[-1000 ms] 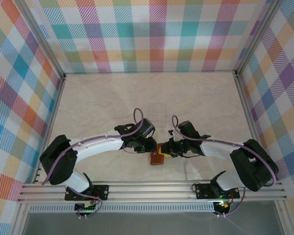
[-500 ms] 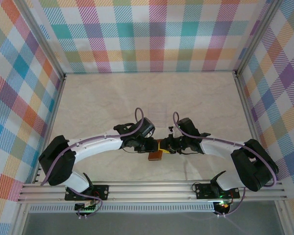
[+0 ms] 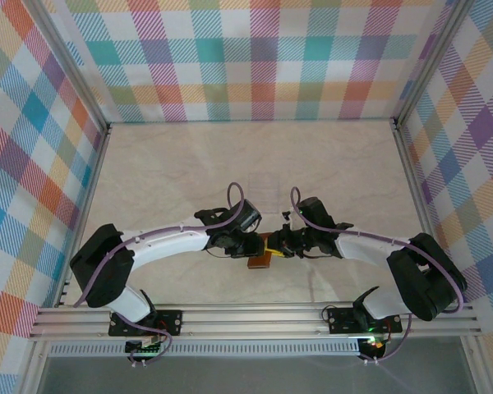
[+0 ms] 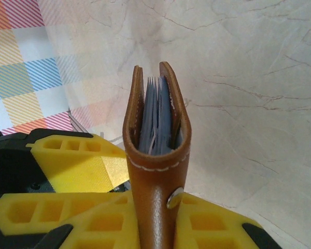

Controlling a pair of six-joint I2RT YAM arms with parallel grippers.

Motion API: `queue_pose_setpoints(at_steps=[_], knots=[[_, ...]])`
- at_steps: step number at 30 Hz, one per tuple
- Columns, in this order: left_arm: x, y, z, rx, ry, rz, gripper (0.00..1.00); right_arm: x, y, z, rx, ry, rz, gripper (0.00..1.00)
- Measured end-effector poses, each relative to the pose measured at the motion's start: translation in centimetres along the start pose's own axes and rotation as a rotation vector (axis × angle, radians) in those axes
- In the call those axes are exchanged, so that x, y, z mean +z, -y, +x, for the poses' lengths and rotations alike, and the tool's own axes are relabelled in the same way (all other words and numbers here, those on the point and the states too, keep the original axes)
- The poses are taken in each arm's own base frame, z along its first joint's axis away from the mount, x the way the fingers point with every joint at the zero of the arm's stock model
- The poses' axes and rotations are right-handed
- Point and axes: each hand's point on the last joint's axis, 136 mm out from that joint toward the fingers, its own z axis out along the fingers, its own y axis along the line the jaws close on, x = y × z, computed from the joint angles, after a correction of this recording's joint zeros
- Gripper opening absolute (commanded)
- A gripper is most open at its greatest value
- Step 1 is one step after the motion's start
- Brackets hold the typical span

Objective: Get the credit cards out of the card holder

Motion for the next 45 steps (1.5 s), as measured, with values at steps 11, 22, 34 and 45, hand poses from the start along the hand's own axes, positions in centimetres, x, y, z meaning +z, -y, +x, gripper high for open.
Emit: queue_pose_setpoints(at_steps=[11,22,34,45], knots=[[0.0,0.0,-0.3,0.008,0.012,-0.008,0.16,0.1,0.0,0.1,0.001,-0.001,-0.002,0.19],[-0.2,-2.6,-0.5,0.009,0.043,-0.129,0.05,0.1,0.6,0.4,-0.010,-0.012,0.028,0.18],[-2.8,-6.0,-2.0,-0.083,0.100,-0.140,0.02,1.9,-0.3,-2.6,-0.070,-0.015,0.067,0.25],[-1.8,-9.0,-1.6,-0.174,0.040,-0.076,0.02,3.3,2.8,-4.1,-0.052,-0.013,0.226,0.43]])
